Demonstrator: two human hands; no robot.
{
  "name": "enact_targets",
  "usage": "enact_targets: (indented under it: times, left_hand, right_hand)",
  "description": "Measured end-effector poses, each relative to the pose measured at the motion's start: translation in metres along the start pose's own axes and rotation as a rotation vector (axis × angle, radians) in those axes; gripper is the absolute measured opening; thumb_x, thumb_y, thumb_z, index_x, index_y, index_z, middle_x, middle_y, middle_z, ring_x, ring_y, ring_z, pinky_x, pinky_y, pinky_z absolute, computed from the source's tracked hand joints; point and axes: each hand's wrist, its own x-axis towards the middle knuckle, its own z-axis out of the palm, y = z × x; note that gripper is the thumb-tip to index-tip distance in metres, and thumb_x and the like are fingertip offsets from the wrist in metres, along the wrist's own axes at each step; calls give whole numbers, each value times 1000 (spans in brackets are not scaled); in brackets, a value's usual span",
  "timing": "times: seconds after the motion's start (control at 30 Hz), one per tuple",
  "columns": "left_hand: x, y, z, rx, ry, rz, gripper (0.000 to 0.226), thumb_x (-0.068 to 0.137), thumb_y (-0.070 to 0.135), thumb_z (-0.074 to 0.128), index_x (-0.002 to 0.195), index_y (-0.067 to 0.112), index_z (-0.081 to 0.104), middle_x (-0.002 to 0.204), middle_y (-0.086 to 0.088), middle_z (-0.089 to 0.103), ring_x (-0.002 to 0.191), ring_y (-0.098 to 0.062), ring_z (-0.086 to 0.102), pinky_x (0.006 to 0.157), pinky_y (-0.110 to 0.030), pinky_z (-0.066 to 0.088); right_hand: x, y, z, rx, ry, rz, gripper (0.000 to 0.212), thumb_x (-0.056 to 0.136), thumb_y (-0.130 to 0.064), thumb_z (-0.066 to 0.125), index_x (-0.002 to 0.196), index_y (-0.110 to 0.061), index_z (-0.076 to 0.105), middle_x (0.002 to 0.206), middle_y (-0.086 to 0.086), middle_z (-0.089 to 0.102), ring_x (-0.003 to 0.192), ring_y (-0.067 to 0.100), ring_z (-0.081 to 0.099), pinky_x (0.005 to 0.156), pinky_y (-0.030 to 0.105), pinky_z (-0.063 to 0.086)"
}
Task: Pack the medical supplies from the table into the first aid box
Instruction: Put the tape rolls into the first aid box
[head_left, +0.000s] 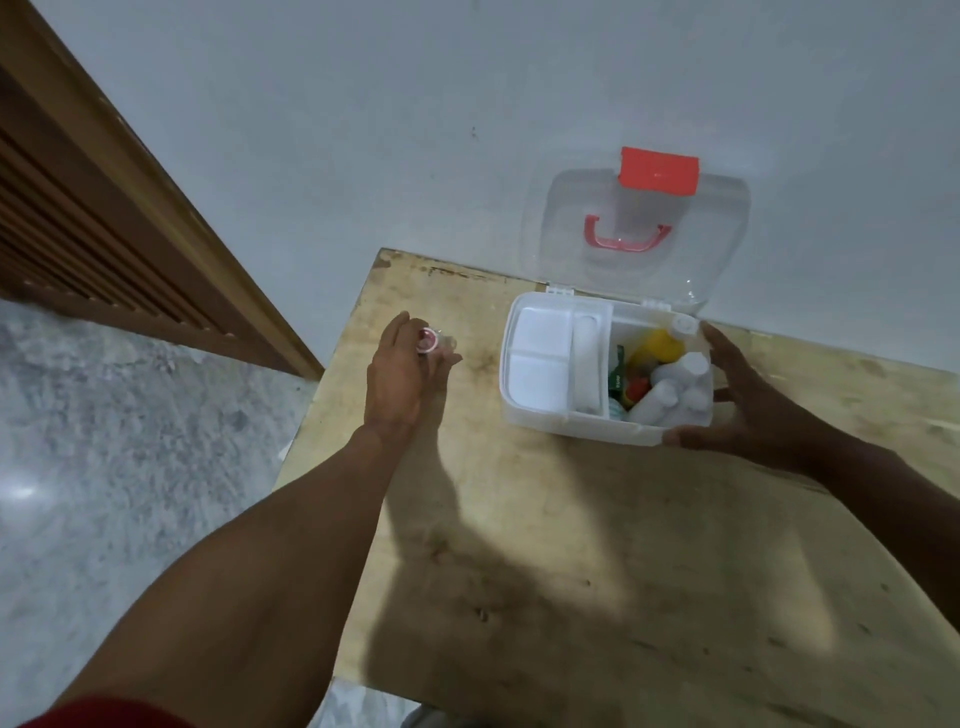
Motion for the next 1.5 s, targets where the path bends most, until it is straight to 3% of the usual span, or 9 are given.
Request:
enact_targets:
  times: [0.07,0.17,0.33,0.53,0.63,0.77,0.93,1.1,1.5]
  left_hand:
    - [-5,13,0,-12,0,-6,31,86,24,71,111,8,64,130,-7,53,109,-22,57,96,-30,50]
    - [-14,36,-1,28,75,18,32,91,23,69,120,11,62,127,-3,48,98,-13,53,85,-11,36]
    - [-16,75,-3,26,162,76,39,89,18,70,127,12,61,117,-5,56,91,-11,54,86,-27,48]
    - [-22,122,3,-83,124,35,43,80,20,78,120,16,64,106,3,70,95,-16,62,88,-35,50]
    - [-23,139,13,-36,88,81,36,78,18,80,112,14,69,107,-2,70,98,-20,61,86,-38,51]
    - [-20,146,26,56,64,55,37,77,15,82,111,14,69,108,-6,63,96,-20,57,79,-23,40]
    - [-18,143,36,99,41,-15,34,82,9,77,115,11,68,111,-8,62,89,-14,50,72,-10,29]
    - [-17,135,41,132,28,-25,36,83,13,76,117,10,68,114,-11,63,99,-25,57,79,-20,33]
    - [-13,135,40,115,-32,5,35,78,11,80,112,10,71,110,-8,67,96,-22,58,79,-19,34]
  right_hand:
    - [0,-1,1,12,3,-2,117,58,-45,84,144,-55,5,143,-24,24,127,6,38,91,23,43]
    - [2,1,1,44,8,4,122,57,-43,87,146,-54,5,142,-25,26,129,7,38,95,29,44]
    - [1,-1,-3,108,-25,-28,118,58,-37,94,144,-54,16,125,-55,34,119,-17,47,93,17,52]
    - [5,5,-4,107,-21,-109,114,57,-31,98,148,-38,29,139,-17,53,129,11,54,106,47,50]
    - [4,7,-4,118,-5,-130,112,57,-30,97,147,-38,30,136,-17,56,127,12,57,105,49,50]
    - [4,12,-2,134,4,-130,106,63,-20,95,144,-43,31,132,-24,56,125,4,57,107,45,50]
    - [5,11,1,133,14,-109,117,59,-41,95,152,-37,24,143,-17,50,134,13,50,110,49,45]
    - [14,18,11,127,32,-86,134,50,-61,93,155,-37,13,149,-13,42,138,18,45,107,48,47]
    - [18,14,34,147,161,-38,144,41,-71,91,154,-35,9,149,-16,38,138,18,44,107,49,46]
